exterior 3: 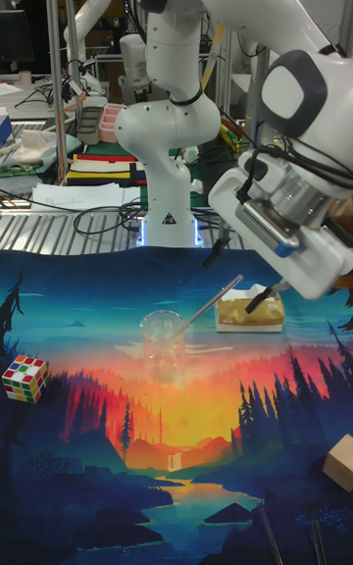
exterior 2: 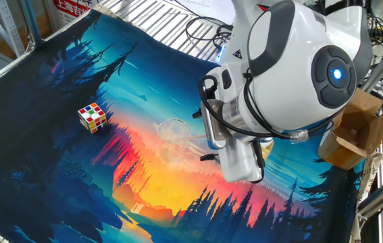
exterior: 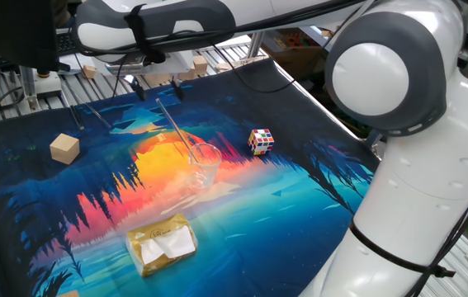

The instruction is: Shake the test tube

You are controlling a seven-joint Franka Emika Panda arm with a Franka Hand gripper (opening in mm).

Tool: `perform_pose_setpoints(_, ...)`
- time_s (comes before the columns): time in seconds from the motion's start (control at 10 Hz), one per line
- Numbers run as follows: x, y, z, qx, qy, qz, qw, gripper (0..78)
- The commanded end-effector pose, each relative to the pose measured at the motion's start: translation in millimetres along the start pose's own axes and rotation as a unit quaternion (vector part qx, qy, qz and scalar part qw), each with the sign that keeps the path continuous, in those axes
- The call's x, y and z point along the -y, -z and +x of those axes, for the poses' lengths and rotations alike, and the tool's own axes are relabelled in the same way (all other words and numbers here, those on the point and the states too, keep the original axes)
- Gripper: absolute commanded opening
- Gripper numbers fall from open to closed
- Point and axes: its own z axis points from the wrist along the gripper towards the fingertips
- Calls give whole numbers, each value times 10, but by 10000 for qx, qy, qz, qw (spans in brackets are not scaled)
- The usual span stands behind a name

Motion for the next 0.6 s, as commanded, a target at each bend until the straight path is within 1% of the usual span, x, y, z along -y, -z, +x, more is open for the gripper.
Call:
perform_pose_setpoints(0.1,44,26,141,-64,229,-142,9996,774)
perform_pose_setpoints(0.4,53,33,197,-58,310,-159,9994,774)
perform_pose_setpoints(0.6,53,34,199,-54,291,-157,9994,774)
